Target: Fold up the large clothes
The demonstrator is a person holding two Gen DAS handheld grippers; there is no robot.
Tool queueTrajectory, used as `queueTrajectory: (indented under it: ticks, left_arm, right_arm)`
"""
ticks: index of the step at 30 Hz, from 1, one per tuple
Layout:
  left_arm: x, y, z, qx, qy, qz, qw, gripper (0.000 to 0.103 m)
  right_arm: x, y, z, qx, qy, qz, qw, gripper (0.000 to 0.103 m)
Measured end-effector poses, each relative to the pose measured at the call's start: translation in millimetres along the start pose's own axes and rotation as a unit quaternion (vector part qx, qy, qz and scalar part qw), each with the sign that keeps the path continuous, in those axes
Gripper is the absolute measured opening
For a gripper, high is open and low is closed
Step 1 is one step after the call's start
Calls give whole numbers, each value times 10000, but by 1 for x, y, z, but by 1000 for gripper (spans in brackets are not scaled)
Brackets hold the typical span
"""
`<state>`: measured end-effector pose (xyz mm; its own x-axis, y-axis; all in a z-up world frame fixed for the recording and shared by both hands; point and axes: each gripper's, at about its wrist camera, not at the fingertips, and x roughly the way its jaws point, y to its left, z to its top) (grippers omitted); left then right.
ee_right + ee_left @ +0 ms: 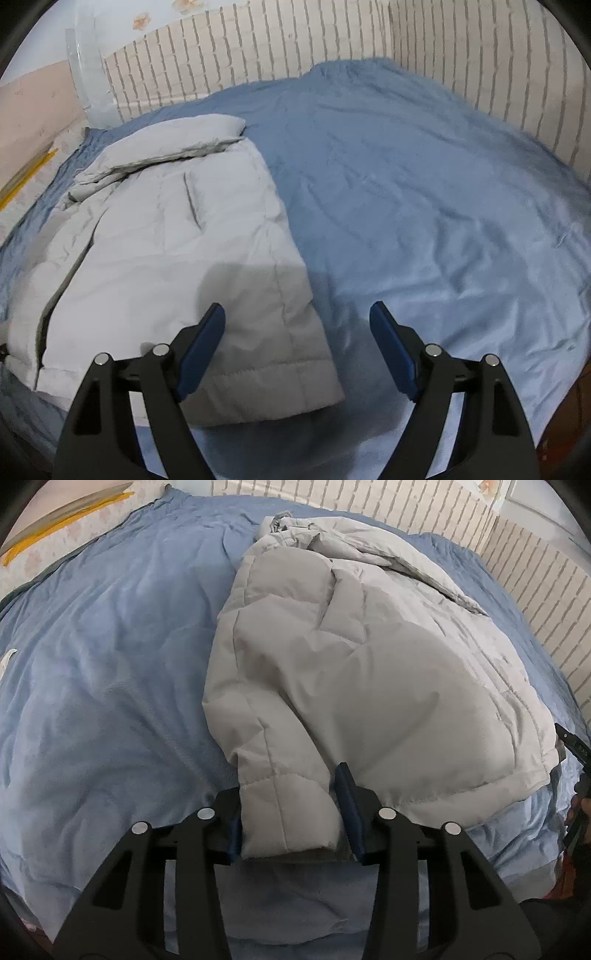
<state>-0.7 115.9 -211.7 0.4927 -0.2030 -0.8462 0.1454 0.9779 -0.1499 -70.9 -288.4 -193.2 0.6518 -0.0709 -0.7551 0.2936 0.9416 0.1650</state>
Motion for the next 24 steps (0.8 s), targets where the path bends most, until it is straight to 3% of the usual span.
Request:
queueTrajectory:
  ticks: [8,10,12,14,17,24]
  left_arm:
    - [4,1,-1,16,-3,156,9999,53]
    - [4,1,0,7,33,184,9998,55]
    - [5,3,1,-14,99,244,9997,61]
    - [5,5,2,-48,151,269,9995,67]
    - [8,7,2,-66,200,310,9993,75]
    - [15,17,5,-342,340,407,9980,97]
  right_arm:
    - [10,3,-15,327,292,593,9973,79]
    - [9,11,-18,209,267,576,9978,70]
    - [4,19,-18,53,214,609,9979,44]
    - [1,28,-19,-166,205,530,9982,35]
    - [7,32,-19,-257,278,490,9981,34]
    - [26,37,-19,-328,544,383,9972,48]
